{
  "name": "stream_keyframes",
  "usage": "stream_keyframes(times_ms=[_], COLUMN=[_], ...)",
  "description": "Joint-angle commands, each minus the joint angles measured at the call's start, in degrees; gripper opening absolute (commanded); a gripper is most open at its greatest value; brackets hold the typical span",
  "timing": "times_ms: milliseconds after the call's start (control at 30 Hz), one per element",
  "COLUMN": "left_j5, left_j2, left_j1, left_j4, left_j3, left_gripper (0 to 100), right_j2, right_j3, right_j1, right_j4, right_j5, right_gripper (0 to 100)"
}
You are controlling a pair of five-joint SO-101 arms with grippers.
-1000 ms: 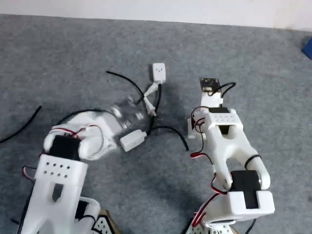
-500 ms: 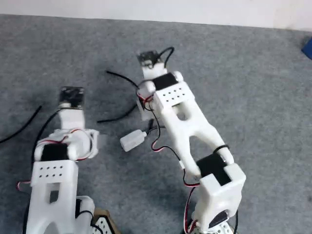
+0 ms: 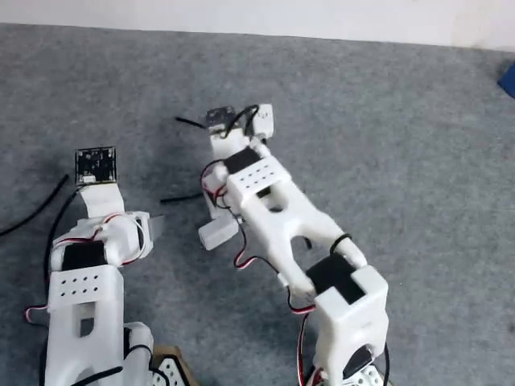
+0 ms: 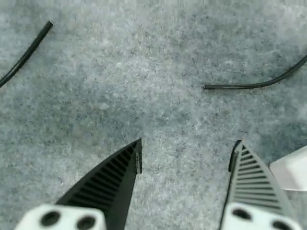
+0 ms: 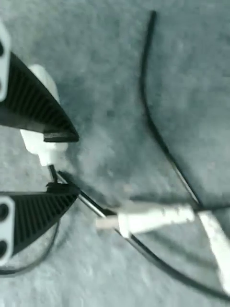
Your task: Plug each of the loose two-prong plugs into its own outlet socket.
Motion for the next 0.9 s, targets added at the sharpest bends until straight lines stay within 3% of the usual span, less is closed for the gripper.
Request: stream_keyframes(times_ms=[0,200,467,867], left_j5=[0.35,0.35,0.35,0.26], left_j2=[-0.75,-0.75,-0.75,-0.66], left_j1=[0.84,0.84,0.92,2.68], left_j4=[-0.88,-0.88,-0.97,-0.97], left_j3=[-0.31,-0.22,-0.22,-0.22], left_gripper=[30,30,30,30], right_j2=[-1.19,-2.95,-17.10,-28.00], right_j3=[0.75,10.51,23.43,27.74], right_j1=[-2.59,-6.20,-5.49,8.31], right_j4=[1.98,2.51,2.42,10.33], right_j5=[-0.53,0.18,2.55,16.44], right_gripper=[15.4,15.4,15.4,15.4])
